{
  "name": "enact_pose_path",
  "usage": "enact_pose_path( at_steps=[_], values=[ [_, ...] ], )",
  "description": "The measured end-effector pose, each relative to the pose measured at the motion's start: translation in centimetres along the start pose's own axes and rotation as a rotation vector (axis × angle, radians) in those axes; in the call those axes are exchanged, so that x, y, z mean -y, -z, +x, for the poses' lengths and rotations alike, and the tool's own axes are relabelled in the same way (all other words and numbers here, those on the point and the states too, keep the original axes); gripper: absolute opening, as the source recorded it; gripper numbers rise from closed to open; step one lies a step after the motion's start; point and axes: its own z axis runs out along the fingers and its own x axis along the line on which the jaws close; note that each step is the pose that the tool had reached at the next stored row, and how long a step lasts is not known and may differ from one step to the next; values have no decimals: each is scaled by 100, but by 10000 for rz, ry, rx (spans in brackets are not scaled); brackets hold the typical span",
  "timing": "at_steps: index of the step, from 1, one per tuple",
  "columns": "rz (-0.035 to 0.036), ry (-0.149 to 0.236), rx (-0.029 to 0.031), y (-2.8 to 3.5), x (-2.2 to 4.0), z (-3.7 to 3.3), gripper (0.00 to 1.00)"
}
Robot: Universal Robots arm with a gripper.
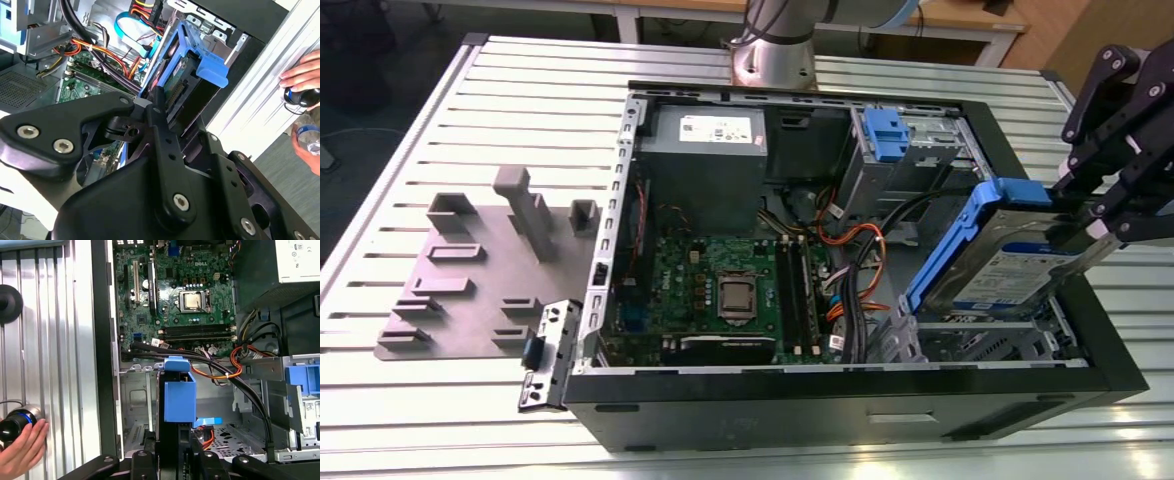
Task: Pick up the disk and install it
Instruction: 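Insert the disk into the insertion slot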
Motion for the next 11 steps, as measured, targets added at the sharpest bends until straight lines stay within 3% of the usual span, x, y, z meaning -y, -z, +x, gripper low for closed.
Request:
enact_pose_path(
  at_steps=[5,7,11],
  values=[
    [0,1,-3,2,0,0,35],
    [-53,-2,-9,2,-1,-1,35],
    [-62,-2,-9,1,0,0,35]
  ],
)
